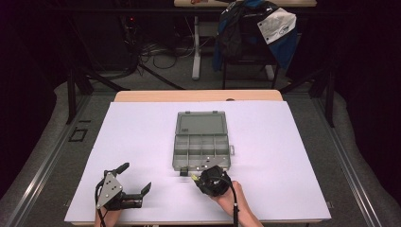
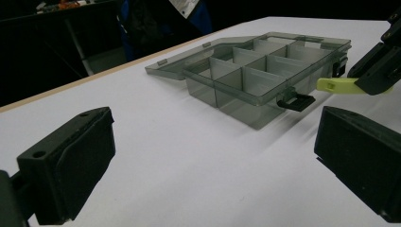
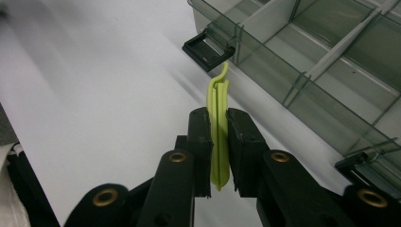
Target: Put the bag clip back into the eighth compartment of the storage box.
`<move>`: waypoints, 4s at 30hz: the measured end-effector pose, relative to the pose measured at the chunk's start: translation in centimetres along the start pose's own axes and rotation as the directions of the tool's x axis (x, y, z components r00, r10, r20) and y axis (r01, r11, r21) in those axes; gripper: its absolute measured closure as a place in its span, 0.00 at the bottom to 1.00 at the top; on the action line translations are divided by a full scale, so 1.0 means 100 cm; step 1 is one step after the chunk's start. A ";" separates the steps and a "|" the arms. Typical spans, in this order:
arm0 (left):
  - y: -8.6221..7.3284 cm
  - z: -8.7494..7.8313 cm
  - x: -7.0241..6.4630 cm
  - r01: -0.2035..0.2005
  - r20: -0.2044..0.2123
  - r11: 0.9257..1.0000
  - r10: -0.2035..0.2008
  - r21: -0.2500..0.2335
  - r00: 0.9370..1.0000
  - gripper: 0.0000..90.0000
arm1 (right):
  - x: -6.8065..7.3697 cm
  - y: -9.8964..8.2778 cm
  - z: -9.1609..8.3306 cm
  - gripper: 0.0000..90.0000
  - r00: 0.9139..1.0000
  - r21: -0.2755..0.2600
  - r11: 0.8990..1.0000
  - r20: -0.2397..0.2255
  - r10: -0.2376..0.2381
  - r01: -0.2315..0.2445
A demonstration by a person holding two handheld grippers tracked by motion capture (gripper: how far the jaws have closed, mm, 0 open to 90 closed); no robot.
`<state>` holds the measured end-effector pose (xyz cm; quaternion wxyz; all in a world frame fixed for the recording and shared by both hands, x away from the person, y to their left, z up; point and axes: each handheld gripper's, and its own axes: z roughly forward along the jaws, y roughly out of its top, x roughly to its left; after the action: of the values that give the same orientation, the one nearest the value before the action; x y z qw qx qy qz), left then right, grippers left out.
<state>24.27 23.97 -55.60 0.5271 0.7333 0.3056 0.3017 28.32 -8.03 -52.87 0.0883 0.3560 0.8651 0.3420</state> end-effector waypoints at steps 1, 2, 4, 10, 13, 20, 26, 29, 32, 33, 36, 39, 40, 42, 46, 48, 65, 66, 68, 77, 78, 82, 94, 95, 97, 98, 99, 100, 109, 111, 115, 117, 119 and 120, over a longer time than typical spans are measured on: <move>0.000 0.000 0.000 -0.001 0.000 1.000 0.001 0.000 1.000 0.00 | -0.001 0.000 -0.002 0.89 1.000 -0.002 1.000 0.001 -0.003 0.003; 0.000 0.000 0.000 -0.002 0.000 1.000 0.002 0.000 1.000 0.00 | -0.001 0.000 -0.002 0.89 1.000 -0.002 1.000 0.001 -0.003 0.003; 0.000 0.000 0.000 0.000 -0.001 1.000 0.000 -0.001 1.000 0.00 | -0.002 0.000 -0.004 0.89 1.000 -0.004 1.000 -0.003 -0.005 0.005; 0.000 0.000 0.001 -0.005 -0.002 1.000 0.005 -0.001 1.000 0.00 | -0.005 0.000 -0.010 0.89 1.000 -0.013 1.000 -0.008 -0.014 0.014; 0.000 -0.001 0.000 -0.005 -0.003 1.000 0.005 -0.002 1.000 0.00 | -0.005 0.000 -0.012 0.89 1.000 -0.019 1.000 -0.007 -0.019 0.019; 0.000 0.000 0.000 -0.004 0.003 1.000 0.004 -0.002 1.000 0.00 | -0.007 0.001 -0.016 0.89 0.999 -0.023 0.999 -0.012 -0.029 0.029; 0.001 -0.001 0.000 -0.006 0.004 1.000 0.007 -0.002 1.000 0.00 | -0.008 0.001 -0.019 0.89 0.999 -0.025 0.999 -0.018 -0.040 0.039; 0.001 -0.001 0.000 -0.007 0.005 1.000 0.007 -0.002 1.000 0.00 | -0.008 0.001 -0.022 0.89 0.999 -0.027 0.999 -0.018 -0.046 0.046; 0.001 -0.001 -0.001 -0.004 0.007 1.000 0.004 -0.002 1.000 0.00 | -0.009 0.002 -0.024 0.89 0.999 -0.029 0.998 -0.018 -0.047 0.047; 0.001 -0.001 -0.001 -0.005 0.008 1.000 0.005 -0.002 1.000 0.00 | -0.009 0.002 -0.024 0.89 0.999 -0.029 0.998 -0.017 -0.049 0.048; 0.001 0.000 -0.001 -0.007 0.011 1.000 0.007 -0.001 1.000 0.00 | -0.010 0.002 -0.026 0.89 0.999 -0.033 0.998 -0.018 -0.051 0.050; 0.001 0.000 -0.001 -0.008 0.015 1.000 0.008 0.000 1.000 0.00 | -0.010 0.002 -0.027 0.89 0.999 -0.034 0.998 -0.016 -0.048 0.047; 0.001 0.000 -0.001 -0.008 0.014 1.000 0.008 -0.001 1.000 0.00 | -0.011 0.002 -0.029 0.89 0.999 -0.038 0.998 -0.012 -0.050 0.050; 0.001 0.000 -0.001 -0.007 0.015 1.000 0.007 -0.001 1.000 0.00 | -0.011 0.002 -0.030 0.89 0.999 -0.036 0.998 -0.014 -0.049 0.048; 0.001 0.000 -0.001 -0.007 0.013 1.000 0.007 0.003 1.000 0.00 | -0.013 0.003 -0.033 0.90 0.999 -0.045 0.998 -0.011 -0.047 0.046; 0.001 0.000 -0.002 -0.005 0.013 1.000 0.005 0.002 1.000 0.00 | -0.014 0.003 -0.034 0.89 0.999 -0.047 0.998 -0.012 -0.043 0.043; 0.001 -0.001 -0.001 -0.011 0.006 1.000 0.011 0.000 1.000 0.00 | -0.021 0.003 -0.045 0.90 0.999 -0.062 0.997 0.004 -0.038 0.038; 0.001 -0.001 -0.001 -0.010 0.006 1.000 0.010 0.000 1.000 0.00 | -0.021 0.003 -0.046 0.90 0.999 -0.062 0.997 0.005 -0.037 0.038; 0.001 -0.001 -0.001 -0.010 0.006 1.000 0.010 -0.001 1.000 0.00 | -0.022 0.003 -0.047 0.89 0.999 -0.070 0.997 0.008 -0.039 0.039; 0.001 -0.001 -0.002 -0.008 0.007 1.000 0.008 0.001 1.000 0.00 | -0.028 0.003 -0.053 0.90 0.999 -0.078 0.996 0.023 -0.032 0.034; 0.001 -0.001 -0.002 -0.009 0.008 1.000 0.009 0.001 1.000 0.00 | -0.028 0.003 -0.053 0.90 0.999 -0.078 0.996 0.023 -0.032 0.034; 0.001 -0.001 -0.001 -0.011 0.006 1.000 0.011 0.002 1.000 0.00 | -0.031 0.003 -0.054 0.90 0.999 -0.084 0.996 0.031 -0.030 0.032; 0.001 -0.001 -0.001 -0.007 0.006 1.000 0.007 0.004 1.000 0.00 | -0.040 0.003 -0.060 0.89 0.999 -0.096 0.995 0.049 -0.020 0.025; 0.001 -0.001 -0.001 -0.009 0.005 1.000 0.009 0.004 1.000 0.00 | -0.041 0.003 -0.060 0.89 0.998 -0.098 0.995 0.052 -0.019 0.024; 0.001 -0.001 -0.001 -0.008 0.006 1.000 0.008 0.002 1.000 0.00 | -0.043 0.002 -0.061 0.89 0.998 -0.096 0.995 0.055 -0.017 0.022; 0.001 -0.001 -0.001 -0.009 0.005 1.000 0.009 0.003 1.000 0.00 | -0.044 0.002 -0.061 0.89 0.998 -0.099 0.995 0.057 -0.015 0.021; 0.001 -0.001 -0.001 -0.009 0.005 1.000 0.009 0.002 1.000 0.00 | -0.044 0.002 -0.061 0.89 0.998 -0.099 0.995 0.059 -0.016 0.022; 0.001 -0.001 -0.001 -0.008 0.006 1.000 0.008 0.002 1.000 0.00 | -0.045 0.002 -0.062 0.89 0.998 -0.099 0.995 0.059 -0.013 0.019; 0.001 -0.001 -0.001 -0.010 0.004 1.000 0.010 0.001 1.000 0.00 | -0.054 0.002 -0.063 0.89 0.997 -0.097 0.995 0.071 -0.005 0.012; 0.001 -0.001 -0.001 -0.011 0.004 1.000 0.011 0.001 1.000 0.00 | -0.054 0.001 -0.063 0.89 0.997 -0.102 0.995 0.072 -0.006 0.013; 0.001 -0.001 -0.001 -0.011 0.004 1.000 0.011 0.001 1.000 0.00 | -0.058 0.001 -0.064 0.89 0.997 -0.098 0.995 0.079 0.002 0.005; 0.001 -0.001 -0.001 -0.010 0.005 1.000 0.010 0.002 1.000 0.00 | -0.060 0.001 -0.064 0.89 0.997 -0.100 0.995 0.082 -0.001 0.010; 0.001 -0.001 -0.001 -0.009 0.006 1.000 0.009 0.002 1.000 0.00 | -0.061 0.001 -0.064 0.89 0.997 -0.098 0.995 0.084 -0.001 0.009; 0.001 0.000 -0.001 -0.010 0.006 1.000 0.010 0.002 1.000 0.00 | -0.062 0.001 -0.064 0.89 0.997 -0.098 0.995 0.082 -0.003 0.011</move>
<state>24.18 23.88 -55.48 0.5258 0.7363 0.3006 0.3018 30.37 -15.56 -48.56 0.1423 0.3621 0.8440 0.3691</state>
